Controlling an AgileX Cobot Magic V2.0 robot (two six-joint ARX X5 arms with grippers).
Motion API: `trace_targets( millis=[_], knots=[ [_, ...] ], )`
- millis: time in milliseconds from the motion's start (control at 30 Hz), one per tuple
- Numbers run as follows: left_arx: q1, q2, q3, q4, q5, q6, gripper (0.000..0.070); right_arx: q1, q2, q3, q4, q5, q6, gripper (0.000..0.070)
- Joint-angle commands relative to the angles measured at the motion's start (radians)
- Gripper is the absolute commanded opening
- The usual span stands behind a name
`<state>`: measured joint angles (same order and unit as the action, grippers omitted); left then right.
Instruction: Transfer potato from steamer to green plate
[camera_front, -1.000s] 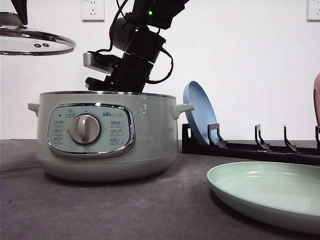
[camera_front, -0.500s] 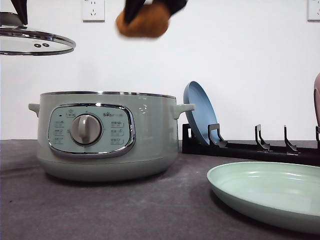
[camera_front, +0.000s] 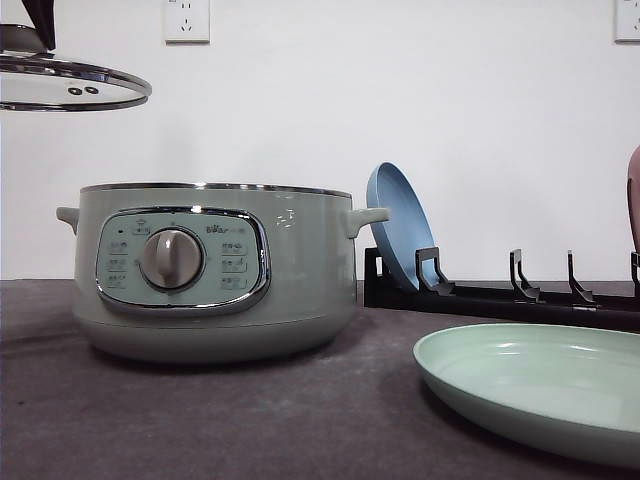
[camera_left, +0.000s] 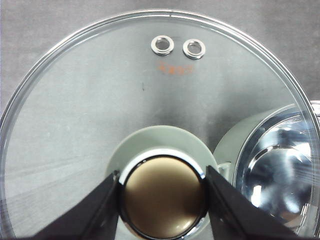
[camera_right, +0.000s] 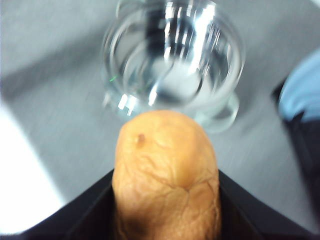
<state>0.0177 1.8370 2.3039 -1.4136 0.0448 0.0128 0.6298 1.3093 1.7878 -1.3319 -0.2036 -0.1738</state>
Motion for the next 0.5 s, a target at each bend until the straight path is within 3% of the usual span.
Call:
trace_targets(
  millis=[0,233,467],
  knots=[
    [0.002,-0.004,0.045,-0.009,0.003,0.001,0.0,-0.002,-0.059,-0.099,0.034,-0.009,0.059,0.0228],
    [0.002,-0.004,0.045,-0.008,0.003,0.0,0.0,-0.013,-0.3,-0.523,0.279,-0.003,0.234,0.0228],
    [0.002,-0.004,0.044,-0.006,0.004,-0.002,0.0,-0.04,-0.346,-0.87,0.498,0.003,0.39,0.0228]
  ],
)
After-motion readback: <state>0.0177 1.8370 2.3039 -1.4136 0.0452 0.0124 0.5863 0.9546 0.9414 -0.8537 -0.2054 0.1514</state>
